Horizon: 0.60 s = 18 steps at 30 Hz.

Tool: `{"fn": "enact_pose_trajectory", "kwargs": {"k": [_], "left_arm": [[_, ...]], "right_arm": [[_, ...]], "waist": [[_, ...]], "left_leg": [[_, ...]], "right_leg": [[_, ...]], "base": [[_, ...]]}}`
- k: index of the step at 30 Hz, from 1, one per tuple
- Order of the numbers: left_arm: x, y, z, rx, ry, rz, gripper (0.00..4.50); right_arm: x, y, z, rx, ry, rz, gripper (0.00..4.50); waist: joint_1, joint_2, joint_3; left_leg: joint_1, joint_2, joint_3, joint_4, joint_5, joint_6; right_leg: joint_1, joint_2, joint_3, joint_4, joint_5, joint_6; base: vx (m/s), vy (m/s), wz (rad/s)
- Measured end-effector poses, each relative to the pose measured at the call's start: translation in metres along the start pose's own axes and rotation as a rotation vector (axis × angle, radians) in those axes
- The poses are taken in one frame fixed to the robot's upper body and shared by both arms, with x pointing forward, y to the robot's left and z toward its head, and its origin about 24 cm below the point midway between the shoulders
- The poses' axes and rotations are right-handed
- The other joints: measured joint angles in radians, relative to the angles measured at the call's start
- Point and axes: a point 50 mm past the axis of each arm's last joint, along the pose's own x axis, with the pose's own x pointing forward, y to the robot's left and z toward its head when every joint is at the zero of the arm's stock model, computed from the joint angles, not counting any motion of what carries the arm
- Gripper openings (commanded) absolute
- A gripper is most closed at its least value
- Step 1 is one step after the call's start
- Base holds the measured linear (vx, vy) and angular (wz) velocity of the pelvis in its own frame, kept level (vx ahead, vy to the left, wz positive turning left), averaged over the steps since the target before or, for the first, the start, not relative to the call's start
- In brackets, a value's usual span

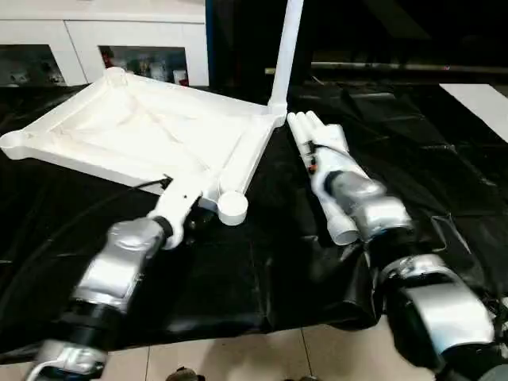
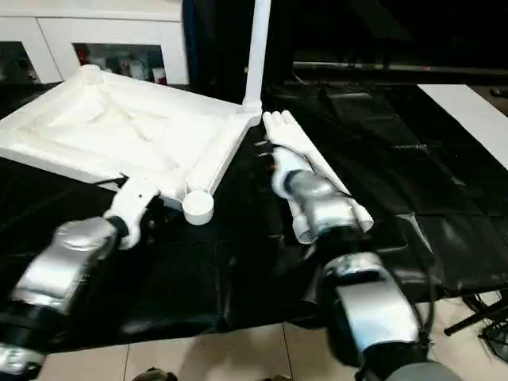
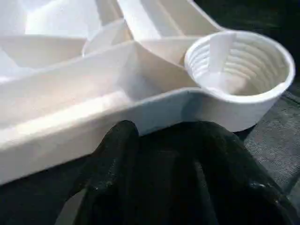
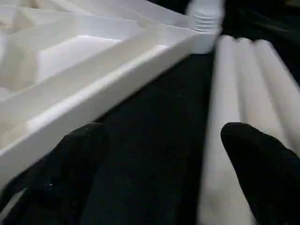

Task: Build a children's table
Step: Pick table leg

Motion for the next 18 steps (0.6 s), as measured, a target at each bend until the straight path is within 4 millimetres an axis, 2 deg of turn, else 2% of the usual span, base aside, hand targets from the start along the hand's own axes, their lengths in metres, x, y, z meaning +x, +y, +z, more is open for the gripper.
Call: {"fn": "enact_pose_trajectory", "kwargs": {"k": [5, 7, 10, 18], "left_arm": [[-0.018, -0.013, 0.005, 0.008, -0.031, -0.217, 2.37], [-0.020, -0.016, 0.008, 0.011, -0.035, -0.260, 2.37], [-0.022, -0.019, 0.011, 0.027, -0.043, -0.305, 2.37], [-0.026, -0.020, 0.015, 0.027, -0.034, -0.324, 2.37]], "right_arm": [[0.000, -0.014, 0.002, 0.039, 0.168, -0.067, 4.44], [-0.001, -0.015, -0.002, 0.069, 0.211, -0.070, 4.44], [-0.002, -0.015, -0.011, 0.116, 0.284, -0.068, 4.44], [-0.001, -0.010, -0.006, 0.156, 0.326, -0.052, 4.44]], "waist": [[-0.003, 0.001, 0.000], [0.001, 0.000, 0.001], [0.006, 0.000, 0.001], [0.006, -0.001, 0.001]], "left_leg": [[0.000, 0.000, 0.000, 0.001, 0.000, 0.000], [0.000, 0.000, 0.000, 0.001, 0.000, 0.000], [0.000, 0.000, 0.000, 0.002, 0.000, 0.000], [0.001, 0.000, 0.000, 0.003, 0.000, 0.000]], "right_leg": [[0.000, 0.000, 0.000, 0.000, -0.001, 0.000], [0.000, 0.000, 0.000, 0.000, -0.001, 0.000], [0.000, -0.001, 0.000, 0.001, -0.001, 0.000], [0.001, -0.001, 0.000, 0.003, -0.001, 0.000]], "base": [[0.000, 0.000, 0.00], [0.000, 0.000, 0.00], [0.000, 0.000, 0.00], [0.000, 0.000, 0.00]]}}
